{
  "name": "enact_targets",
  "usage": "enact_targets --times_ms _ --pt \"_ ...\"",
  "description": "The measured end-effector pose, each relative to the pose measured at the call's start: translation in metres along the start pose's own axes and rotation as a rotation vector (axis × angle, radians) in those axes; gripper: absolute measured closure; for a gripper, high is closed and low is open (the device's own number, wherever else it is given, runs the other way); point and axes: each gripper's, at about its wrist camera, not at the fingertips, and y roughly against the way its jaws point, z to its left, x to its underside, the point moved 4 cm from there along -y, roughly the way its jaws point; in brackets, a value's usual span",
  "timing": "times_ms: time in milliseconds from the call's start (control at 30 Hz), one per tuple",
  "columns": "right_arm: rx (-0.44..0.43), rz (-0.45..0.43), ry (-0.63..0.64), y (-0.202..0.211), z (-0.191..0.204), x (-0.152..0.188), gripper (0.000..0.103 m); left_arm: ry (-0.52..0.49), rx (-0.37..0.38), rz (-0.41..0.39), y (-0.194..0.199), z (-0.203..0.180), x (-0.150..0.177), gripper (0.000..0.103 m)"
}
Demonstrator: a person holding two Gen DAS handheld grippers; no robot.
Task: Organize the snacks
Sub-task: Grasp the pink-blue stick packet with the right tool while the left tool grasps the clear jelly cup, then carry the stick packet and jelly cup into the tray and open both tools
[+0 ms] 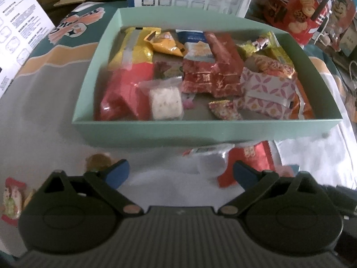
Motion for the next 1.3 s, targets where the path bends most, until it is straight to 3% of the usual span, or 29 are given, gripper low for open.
enact_targets --times_ms 167,233,333,667,933,1300 --pt "0.0 -0.011 -0.007 0.002 -0.006 0.002 0.072 -0.002 0.029 0.0 -0.008 -0.005 -0.003 0.033" --pt "0.004 -0.014 0.001 0.002 -0.005 0.002 0.072 -0.021 0.03 -0.008 -0.009 -0.007 -0.001 0.057" --pt "0.022 -0.022 0.034 0.0 -0.001 0.004 0.071 -0.048 0.022 -0.019 -0.007 -0.005 0.002 0.065" --pt "0.07 -0.048 0.14 0.002 0.012 0.012 0.071 -0.049 0.0 -0.025 0.0 0.017 0.011 0.066" --pt "0.049 -0.044 0.088 0.008 0.004 0.013 0.073 -0.104 -0.046 -0.034 0.001 0.006 0.014 0.071" --pt "-0.011 -0.073 -0.034 0.03 -0.011 0.006 0.073 -0.115 0.058 -0.006 0.029 -0.003 0.02 0.071"
